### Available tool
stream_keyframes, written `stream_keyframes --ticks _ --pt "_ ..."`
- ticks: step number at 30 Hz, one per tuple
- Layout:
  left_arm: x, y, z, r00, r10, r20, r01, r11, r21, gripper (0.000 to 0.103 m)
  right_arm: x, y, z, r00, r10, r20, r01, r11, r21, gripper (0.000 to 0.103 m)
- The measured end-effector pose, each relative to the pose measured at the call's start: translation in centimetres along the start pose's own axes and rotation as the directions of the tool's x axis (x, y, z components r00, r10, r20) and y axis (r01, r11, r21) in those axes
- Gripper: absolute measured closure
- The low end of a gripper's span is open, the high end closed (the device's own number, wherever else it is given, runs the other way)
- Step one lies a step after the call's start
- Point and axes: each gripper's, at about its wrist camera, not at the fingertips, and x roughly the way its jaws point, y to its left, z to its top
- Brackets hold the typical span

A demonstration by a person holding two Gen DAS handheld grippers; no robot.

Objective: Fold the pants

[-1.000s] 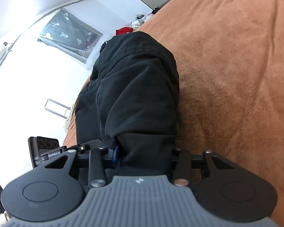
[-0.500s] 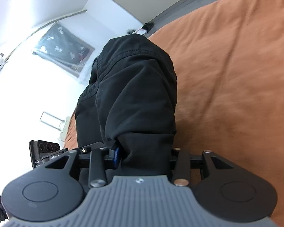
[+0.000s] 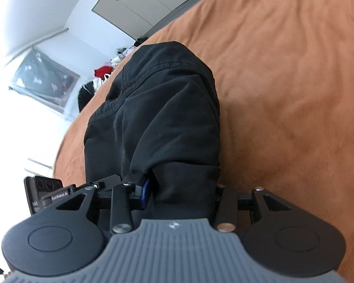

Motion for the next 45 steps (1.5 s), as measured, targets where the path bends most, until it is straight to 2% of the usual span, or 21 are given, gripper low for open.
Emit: stream_keyframes --ticks 5,11,12,13,14,15,17,20,23,25,27,28,30,32,34,36,37,38,41,42,45 --pt "0.1 1.7 -0.7 1.0 -0.022 -0.001 0.022 1.0 -0.013 0.047 0.9 -1.6 -0.3 1.0 0.027 0.013 -0.027 1.0 0.006 0.062" --pt "1.2 1.4 -1.4 0.999 -0.037 0.006 0.038 0.999 -0.009 0.029 0.2 -4.1 -1.9 0.997 0.067 0.049 -0.071 0.993 0.096 0.058" --pt "1.2 1.2 -1.2 0.999 -0.034 0.003 0.034 0.999 -0.009 0.023 0.0 -3.4 -1.8 0.996 0.062 0.057 -0.067 0.994 0.085 0.053" --pt "1.5 0.6 -0.7 1.0 -0.023 -0.004 0.023 1.0 -0.003 0.019 0.0 -2.9 -1.7 0.997 0.043 0.066 -0.047 0.997 0.062 0.042" --pt "1.2 0.1 -0.5 1.0 0.002 -0.013 -0.002 1.0 0.005 0.011 -0.3 -2.4 -1.8 0.997 0.011 0.074 -0.015 0.999 0.04 0.034" --pt "0.8 -0.5 -0.4 0.999 0.042 -0.015 -0.042 0.999 0.021 0.005 -0.3 -1.9 -1.7 0.996 -0.031 0.085 0.03 0.999 0.021 0.022" --pt "-0.3 -2.3 -0.2 0.99 0.14 0.011 -0.14 0.986 0.086 0.0 -1.2 -0.4 -1.6 0.985 -0.121 0.125 0.122 0.992 -0.007 0.014" --pt "-2.3 -4.8 -0.2 0.961 0.271 0.054 -0.276 0.946 0.169 0.0 -3.7 2.7 -1.7 0.945 -0.246 0.214 0.259 0.965 -0.033 0.005" --pt "-5.5 -7.2 -0.5 0.93 0.336 0.15 -0.362 0.909 0.207 0.0 -6.8 6.7 -2.3 0.869 -0.37 0.33 0.416 0.906 -0.079 0.005" --pt "-7.3 -9.1 -0.7 0.886 0.422 0.193 -0.457 0.863 0.214 0.0 -8.8 9.5 -3.3 0.809 -0.418 0.413 0.486 0.871 -0.072 0.005" --pt "-9.5 -11.4 -1.7 0.847 0.469 0.25 -0.522 0.823 0.223 0.0 -10.1 12.2 -4.5 0.76 -0.481 0.436 0.565 0.821 -0.08 0.005" --pt "-10.6 -12.7 -2.4 0.837 0.471 0.279 -0.534 0.814 0.227 0.0 -10.6 13.7 -5.3 0.742 -0.499 0.449 0.598 0.795 -0.104 0.005" --pt "-12.3 -14.8 -3.7 0.832 0.468 0.298 -0.541 0.805 0.244 0.0 -11.4 16.4 -7.6 0.709 -0.526 0.47 0.654 0.739 -0.16 0.005" --pt "-13.8 -16.6 -5.1 0.831 0.46 0.314 -0.542 0.797 0.267 0.0 -11.1 18.8 -9.5 0.702 -0.547 0.455 0.68 0.705 -0.203 0.005" --pt "-14.4 -18.2 -6.1 0.827 0.476 0.298 -0.554 0.782 0.288 0.0 -12.0 19.8 -11.5 0.74 -0.533 0.411 0.642 0.743 -0.192 0.005" --pt "-14.8 -19.6 -7.2 0.849 0.455 0.268 -0.524 0.787 0.326 0.0 -12.7 20.5 -13.1 0.758 -0.522 0.39 0.614 0.773 -0.159 0.005" --pt "-15.0 -20.4 -8.0 0.86 0.44 0.258 -0.507 0.791 0.343 0.0 -12.6 21.1 -14.0 0.752 -0.53 0.391 0.621 0.77 -0.15 0.005" --pt "-15.2 -21.0 -8.7 0.865 0.437 0.246 -0.5 0.789 0.358 0.0 -13.0 21.7 -15.0 0.736 -0.545 0.401 0.639 0.755 -0.147 0.005" --pt "-15.1 -22.8 -10.4 0.865 0.451 0.218 -0.501 0.775 0.386 0.0 -13.8 23.7 -18.1 0.671 -0.598 0.438 0.714 0.68 -0.165 0.005" --pt "-15.3 -23.3 -10.9 0.866 0.453 0.211 -0.499 0.773 0.391 0.0 -13.7 24.1 -18.9 0.661 -0.605 0.444 0.726 0.666 -0.173 0.005" --pt "-16.2 -25.0 -12.5 0.856 0.464 0.226 -0.516 0.756 0.403 0.0 -15.0 25.2 -21.1 0.666 -0.598 0.446 0.723 0.665 -0.186 0.005"
